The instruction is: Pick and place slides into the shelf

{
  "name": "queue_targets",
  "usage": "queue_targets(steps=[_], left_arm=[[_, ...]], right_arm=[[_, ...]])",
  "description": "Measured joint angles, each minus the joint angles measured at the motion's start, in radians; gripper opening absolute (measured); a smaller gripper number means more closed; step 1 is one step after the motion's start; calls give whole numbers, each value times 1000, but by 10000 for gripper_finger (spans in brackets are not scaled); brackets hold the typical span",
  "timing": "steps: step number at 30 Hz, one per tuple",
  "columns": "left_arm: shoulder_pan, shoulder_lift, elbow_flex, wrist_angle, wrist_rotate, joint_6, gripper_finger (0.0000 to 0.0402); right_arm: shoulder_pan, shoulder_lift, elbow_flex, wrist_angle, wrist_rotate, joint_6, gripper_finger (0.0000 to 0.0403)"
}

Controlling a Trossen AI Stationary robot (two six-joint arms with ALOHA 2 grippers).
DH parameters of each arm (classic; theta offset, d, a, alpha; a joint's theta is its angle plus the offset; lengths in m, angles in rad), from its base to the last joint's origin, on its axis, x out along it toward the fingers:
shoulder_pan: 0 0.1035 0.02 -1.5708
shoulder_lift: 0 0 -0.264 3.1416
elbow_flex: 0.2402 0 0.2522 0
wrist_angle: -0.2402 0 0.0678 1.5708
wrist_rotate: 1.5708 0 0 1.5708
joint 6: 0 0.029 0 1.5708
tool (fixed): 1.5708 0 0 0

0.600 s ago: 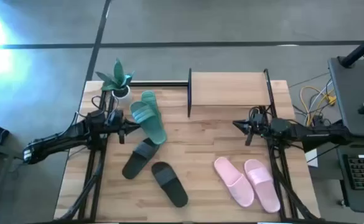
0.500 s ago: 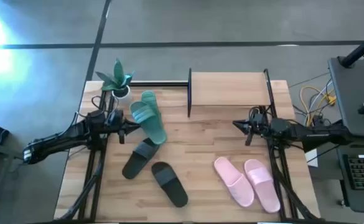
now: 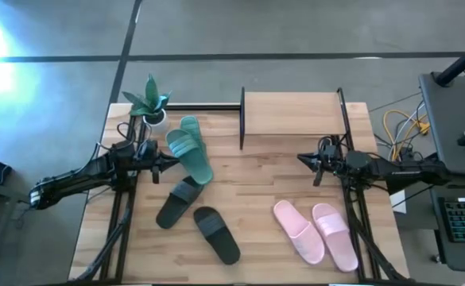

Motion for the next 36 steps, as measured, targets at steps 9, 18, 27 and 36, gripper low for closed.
queue_targets(steps=[9, 18, 27, 36], left_arm=[[0, 0, 0, 0, 0, 0, 15], [0, 0, 0, 0, 0, 0, 15], [0, 0, 0, 0, 0, 0, 15], [0, 0, 0, 1, 0, 0, 15]], right_arm=[[0, 0, 0, 0, 0, 0, 27], [0, 0, 0, 0, 0, 0, 27], [2, -2, -1, 91, -57, 196, 27], [2, -2, -1, 128, -133, 910, 27]])
